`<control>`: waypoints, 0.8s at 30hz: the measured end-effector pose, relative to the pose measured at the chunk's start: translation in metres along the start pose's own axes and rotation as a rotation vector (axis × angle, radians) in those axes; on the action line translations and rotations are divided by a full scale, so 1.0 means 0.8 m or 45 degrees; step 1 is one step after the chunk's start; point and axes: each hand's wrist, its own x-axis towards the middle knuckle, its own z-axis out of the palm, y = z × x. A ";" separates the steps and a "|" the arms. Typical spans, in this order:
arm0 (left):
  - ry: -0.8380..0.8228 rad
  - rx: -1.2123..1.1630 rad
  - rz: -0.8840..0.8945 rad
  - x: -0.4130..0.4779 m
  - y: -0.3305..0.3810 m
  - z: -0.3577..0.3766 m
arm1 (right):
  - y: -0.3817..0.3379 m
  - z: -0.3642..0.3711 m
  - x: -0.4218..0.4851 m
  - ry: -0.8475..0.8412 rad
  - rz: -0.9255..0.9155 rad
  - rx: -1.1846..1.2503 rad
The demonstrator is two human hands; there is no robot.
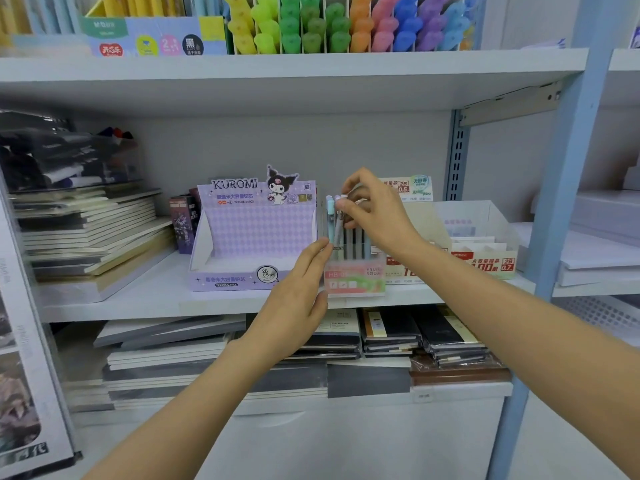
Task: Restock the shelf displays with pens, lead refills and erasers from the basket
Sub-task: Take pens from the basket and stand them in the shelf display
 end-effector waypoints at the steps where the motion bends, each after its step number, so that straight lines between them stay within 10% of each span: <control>1: 0.001 0.007 0.003 0.000 0.000 0.000 | 0.000 0.003 -0.001 0.014 -0.021 -0.008; 9: 0.062 0.049 0.015 -0.004 0.003 0.001 | 0.001 0.011 -0.019 -0.028 -0.167 -0.351; 14: 0.499 0.027 -0.058 -0.062 -0.004 0.042 | 0.003 0.030 -0.100 0.114 -0.362 -0.122; 24: -0.059 -0.162 -0.775 -0.333 -0.066 0.246 | 0.181 0.155 -0.370 -0.610 0.558 0.043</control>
